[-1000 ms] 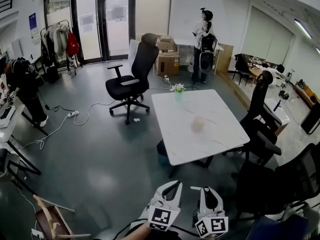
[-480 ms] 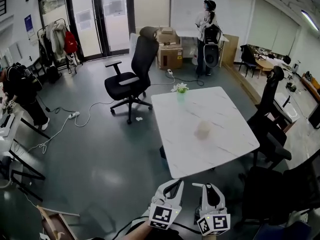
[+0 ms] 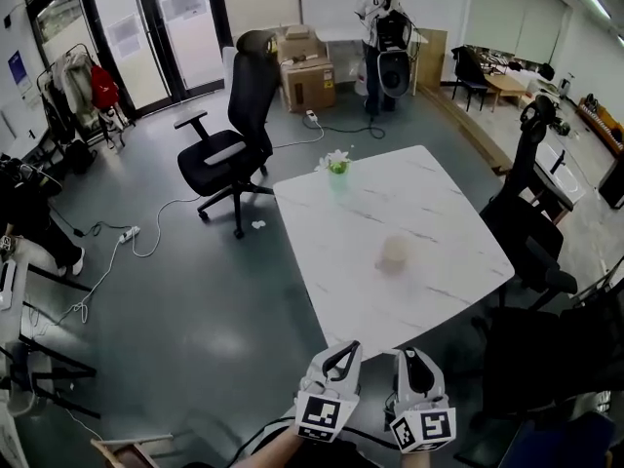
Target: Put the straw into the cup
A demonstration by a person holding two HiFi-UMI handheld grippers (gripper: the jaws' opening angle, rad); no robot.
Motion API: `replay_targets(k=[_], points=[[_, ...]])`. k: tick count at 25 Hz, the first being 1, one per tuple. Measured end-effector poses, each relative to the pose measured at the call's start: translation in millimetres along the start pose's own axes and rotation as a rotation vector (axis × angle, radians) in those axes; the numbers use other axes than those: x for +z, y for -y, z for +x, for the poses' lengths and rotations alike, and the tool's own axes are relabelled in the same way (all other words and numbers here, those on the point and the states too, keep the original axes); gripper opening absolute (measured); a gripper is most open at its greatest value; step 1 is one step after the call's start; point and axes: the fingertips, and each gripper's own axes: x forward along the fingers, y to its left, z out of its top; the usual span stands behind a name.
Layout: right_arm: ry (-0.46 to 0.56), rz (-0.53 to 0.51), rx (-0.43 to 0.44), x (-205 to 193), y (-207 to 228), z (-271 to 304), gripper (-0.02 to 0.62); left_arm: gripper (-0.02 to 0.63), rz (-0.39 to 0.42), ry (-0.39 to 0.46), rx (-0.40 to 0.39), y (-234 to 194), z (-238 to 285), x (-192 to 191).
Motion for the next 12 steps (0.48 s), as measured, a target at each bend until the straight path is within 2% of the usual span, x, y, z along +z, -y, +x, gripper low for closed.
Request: replay_targets(k=[7, 12], points=[[-0.013, -0.043, -0.06, 18, 13, 44, 0.044, 0.002, -0.011, -0.025, -0.069, -29, 51, 12], [-0.007, -0.064, -0.069, 30, 17, 81, 0.044, 0.002, -0.016, -0.03, -0.109, -47, 79, 18]])
